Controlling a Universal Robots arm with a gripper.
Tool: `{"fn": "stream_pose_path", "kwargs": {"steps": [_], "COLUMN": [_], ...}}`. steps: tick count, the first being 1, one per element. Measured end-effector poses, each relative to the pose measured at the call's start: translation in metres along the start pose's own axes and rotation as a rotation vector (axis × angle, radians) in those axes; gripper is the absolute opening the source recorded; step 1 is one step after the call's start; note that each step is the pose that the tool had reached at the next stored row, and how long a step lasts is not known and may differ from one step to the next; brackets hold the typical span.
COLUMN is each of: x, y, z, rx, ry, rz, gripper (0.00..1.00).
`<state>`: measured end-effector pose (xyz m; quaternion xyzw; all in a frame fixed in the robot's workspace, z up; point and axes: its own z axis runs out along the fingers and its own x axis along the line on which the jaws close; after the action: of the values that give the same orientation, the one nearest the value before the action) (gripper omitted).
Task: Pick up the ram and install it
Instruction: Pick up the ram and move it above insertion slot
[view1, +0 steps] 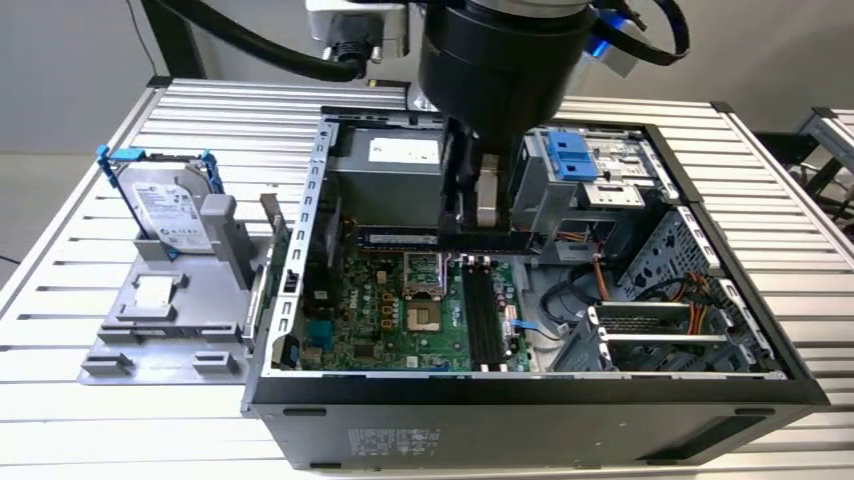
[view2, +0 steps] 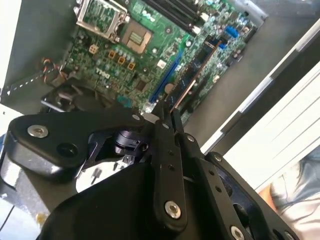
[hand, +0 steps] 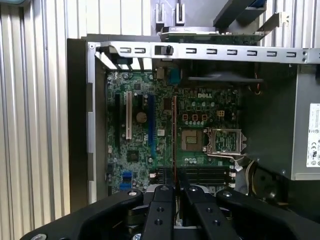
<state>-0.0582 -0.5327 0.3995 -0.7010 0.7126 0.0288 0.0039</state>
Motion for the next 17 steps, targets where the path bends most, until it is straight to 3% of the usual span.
{"fn": "stream_pose_path", "kwargs": {"steps": [11,17], "x": [-0.0008,-0.0013], "y": [-0.0497,-0.0720], "z": [-0.0017,-0.0025], "rx": [-0.0033,-0.0032], "ry": [0.0009,0.0016], "rz": [0.001,0.003], "gripper": [0.00,0.00]}}
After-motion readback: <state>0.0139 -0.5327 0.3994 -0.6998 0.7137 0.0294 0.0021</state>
